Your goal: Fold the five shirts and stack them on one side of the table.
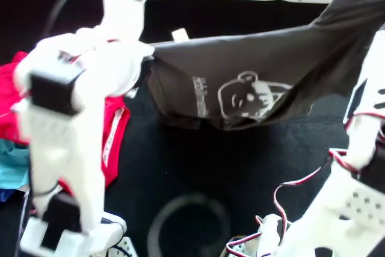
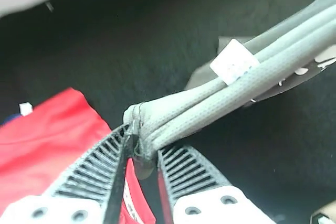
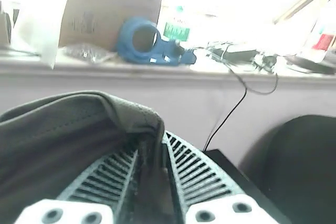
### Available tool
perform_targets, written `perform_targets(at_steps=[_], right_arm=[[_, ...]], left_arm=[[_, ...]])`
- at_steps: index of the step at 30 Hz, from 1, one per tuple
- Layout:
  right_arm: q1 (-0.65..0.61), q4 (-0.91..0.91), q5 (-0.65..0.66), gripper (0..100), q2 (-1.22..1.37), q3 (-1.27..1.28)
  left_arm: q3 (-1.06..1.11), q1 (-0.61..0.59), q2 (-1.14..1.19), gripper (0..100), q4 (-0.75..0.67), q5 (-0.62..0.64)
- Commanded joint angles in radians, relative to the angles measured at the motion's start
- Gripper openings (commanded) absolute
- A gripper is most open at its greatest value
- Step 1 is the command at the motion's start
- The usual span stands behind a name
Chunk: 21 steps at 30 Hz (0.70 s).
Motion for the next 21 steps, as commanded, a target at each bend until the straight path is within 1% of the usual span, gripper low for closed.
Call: perform_targets(at_steps=[1, 5, 9, 11, 18, 21], right_arm=[[0.038, 0.002, -0.003, 0.6, -0.027, -0.147], [0.039, 0.002, -0.002, 0.6, -0.027, -0.225], [0.035, -0.002, 0.072, 0.6, -0.021, -0.289], [0.035, -0.002, 0.087, 0.6, -0.019, -0.321], [0.039, 0.005, 0.087, 0.6, -0.027, -0.325], [0.041, 0.042, 0.087, 0.6, -0.030, -0.335]], left_arm=[[-0.033, -0.010, -0.131, 1, 0.005, -0.009], [-0.030, -0.015, -0.193, 1, 0.003, -0.009], [-0.030, -0.015, -0.197, 1, 0.003, -0.009], [-0.030, -0.015, -0.197, 1, 0.002, -0.011], [-0.031, -0.015, -0.206, 1, 0.006, -0.011], [-0.028, -0.015, -0.222, 1, 0.011, -0.009]])
